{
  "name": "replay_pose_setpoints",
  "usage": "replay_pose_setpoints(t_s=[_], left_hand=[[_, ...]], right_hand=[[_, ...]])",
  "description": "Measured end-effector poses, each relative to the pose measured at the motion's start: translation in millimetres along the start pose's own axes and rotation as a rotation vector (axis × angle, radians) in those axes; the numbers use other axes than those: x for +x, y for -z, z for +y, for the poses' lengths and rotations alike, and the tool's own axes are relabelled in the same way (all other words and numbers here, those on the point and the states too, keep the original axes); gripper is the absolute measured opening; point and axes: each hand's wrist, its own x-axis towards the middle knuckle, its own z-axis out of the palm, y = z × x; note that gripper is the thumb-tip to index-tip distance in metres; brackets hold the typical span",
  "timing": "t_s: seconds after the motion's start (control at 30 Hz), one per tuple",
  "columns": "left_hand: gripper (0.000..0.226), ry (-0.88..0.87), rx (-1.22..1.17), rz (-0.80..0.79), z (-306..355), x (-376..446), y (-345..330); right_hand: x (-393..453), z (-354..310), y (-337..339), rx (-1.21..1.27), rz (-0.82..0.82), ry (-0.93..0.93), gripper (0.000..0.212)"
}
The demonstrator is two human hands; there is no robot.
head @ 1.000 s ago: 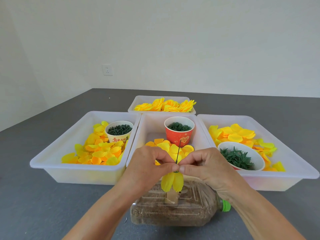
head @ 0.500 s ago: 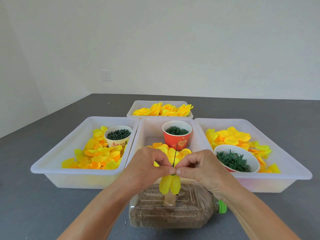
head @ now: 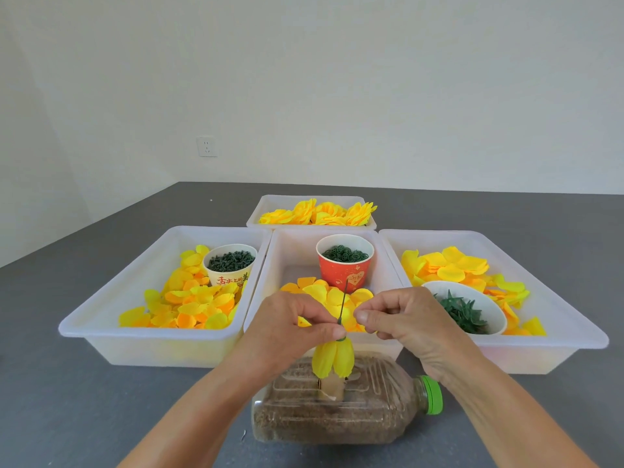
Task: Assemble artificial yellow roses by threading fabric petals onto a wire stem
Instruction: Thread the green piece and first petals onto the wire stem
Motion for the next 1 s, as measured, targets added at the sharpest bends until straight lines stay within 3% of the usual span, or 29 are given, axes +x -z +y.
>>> replay_pose_setpoints(t_s=[0.2, 0.33, 0.47, 0.7, 0.77, 0.83, 0.9, 1.0], left_hand=[[0.011, 0.007, 0.05, -0.029, -1, 2, 1], [0.015, -0.002, 0.079, -0.02, -2, 4, 1], [0.019, -0.014, 0.093, -0.01, -3, 4, 1], [0.021, -0.017, 0.102, -0.02, -2, 5, 2], [0.022, -0.017, 0.111, -0.023, -1, 5, 2], [0.022, -0.023, 0.116, -0.03, 0, 6, 3], [0.022, -0.022, 0.124, -0.035, 1, 6, 3], [0.022, -0.008, 0.089, -0.044, -1, 6, 4]], right_hand=[[19, 2, 8, -0.064, 0.083, 0.085, 0.02], [50, 8, 5, -0.329, 0.108, 0.094, 0.008], [80, 22, -7, -0.638, -0.017, 0.106, 0.007], [131, 33, -46, -0.888, -0.003, -0.002, 0.049], [138, 33, -54, -0.898, -0.042, -0.02, 0.045], [141, 35, -57, -0.918, -0.115, -0.011, 0.024], [140, 37, -54, -0.872, -0.12, -0.009, 0.025], [136, 36, -42, -0.471, -0.035, -0.112, 0.014]])
